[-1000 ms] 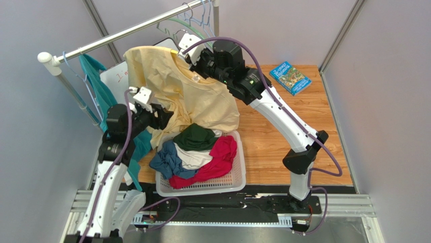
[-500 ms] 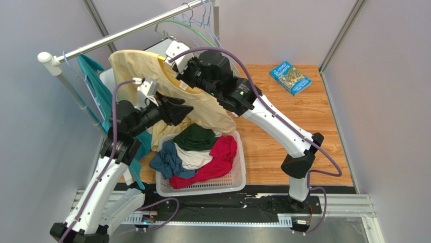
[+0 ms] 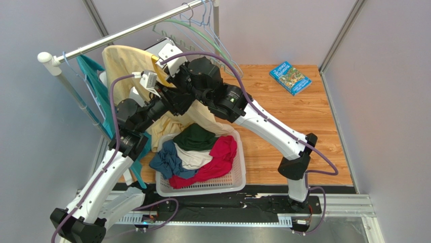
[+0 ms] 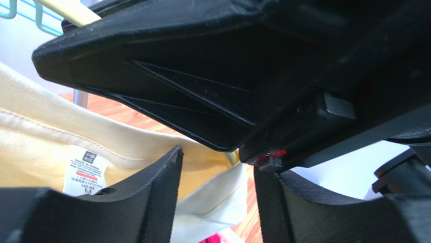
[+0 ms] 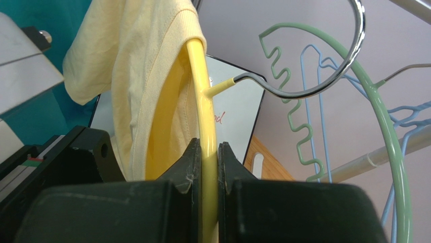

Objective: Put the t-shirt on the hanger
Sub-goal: Place the hanger at the clothesline.

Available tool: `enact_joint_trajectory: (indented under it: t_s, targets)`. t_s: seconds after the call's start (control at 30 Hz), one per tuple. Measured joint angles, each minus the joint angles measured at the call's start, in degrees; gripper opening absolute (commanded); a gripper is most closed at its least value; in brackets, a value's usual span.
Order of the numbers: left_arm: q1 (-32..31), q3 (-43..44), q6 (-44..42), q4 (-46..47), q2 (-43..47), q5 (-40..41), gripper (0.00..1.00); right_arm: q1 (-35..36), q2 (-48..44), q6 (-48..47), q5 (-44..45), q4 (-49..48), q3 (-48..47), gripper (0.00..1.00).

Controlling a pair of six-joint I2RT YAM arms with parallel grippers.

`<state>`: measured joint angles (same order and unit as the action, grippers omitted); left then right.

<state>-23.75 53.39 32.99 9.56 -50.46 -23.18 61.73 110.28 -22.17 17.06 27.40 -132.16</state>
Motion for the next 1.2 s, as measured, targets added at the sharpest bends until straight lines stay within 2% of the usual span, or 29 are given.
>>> enact_joint_trajectory:
  t_s: [0.1, 0.33, 0.43, 0.47, 0.57, 0.73, 0.83, 0.87, 0.9, 1.03, 1.07, 1.2]
  targets:
    - [-0.5, -0.6, 0.7, 2.0, -0.5, 1.2, 0.45, -0.1, 0.3, 1.0, 1.6, -0.6, 0.0, 0.0]
    - [-0.9, -2.1, 2.6, 4.4, -1.2, 4.6, 0.38, 0.0, 0.9, 4.4, 4.1, -1.6, 0.0, 0.0]
    - [-1.0, -2.1, 3.1, 4.9, -1.2, 4.9, 0.23, 0.0, 1.1, 6.1, 5.3, -2.0, -0.2, 0.0]
    - [-1.0, -2.1, 3.4, 5.0, -1.2, 4.9, 0.12, 0.0, 1.2, 6.6, 5.6, -2.0, -0.2, 0.0]
    - [-1.2, -2.2, 5.0, 4.9, -1.0, 5.3, 0.0, 0.0, 1.2, 7.6, 5.9, -2.2, -0.2, 0.0]
    - [-1.2, -2.4, 8.4, 4.3, -0.5, 6.6, 0.0, 0.0, 1.2, 8.8, 6.0, -2.8, -0.2, 0.0]
    - [-1.2, -2.4, 9.9, 3.4, -0.1, 7.1, 0.0, 0.0, 1.2, 9.2, 5.4, -2.9, 0.0, 0.11]
    - [-1.1, -2.4, 10.5, 3.1, 0.0, 7.2, 0.0, 0.0, 1.2, 9.3, 5.3, -2.9, 0.1, 0.2]
    - [-1.0, -2.4, 10.9, 2.6, 0.1, 7.3, 0.0, 0.0, 1.2, 9.4, 5.1, -2.9, 0.2, 0.25]
    - [-0.5, -2.4, 12.3, 0.7, 0.0, 8.2, 0.0, 0.7, 1.2, 11.0, 3.1, -4.4, 1.1, 0.34]
    - [-0.4, -2.4, 12.6, -0.1, 0.0, 8.7, 0.0, 0.9, 1.1, 11.3, 2.8, -4.9, 1.2, 0.43]
    - [0.3, -2.4, 14.1, -2.2, 0.0, 9.7, 0.0, 1.4, 0.5, 11.9, 1.7, -6.2, 1.7, 0.5]
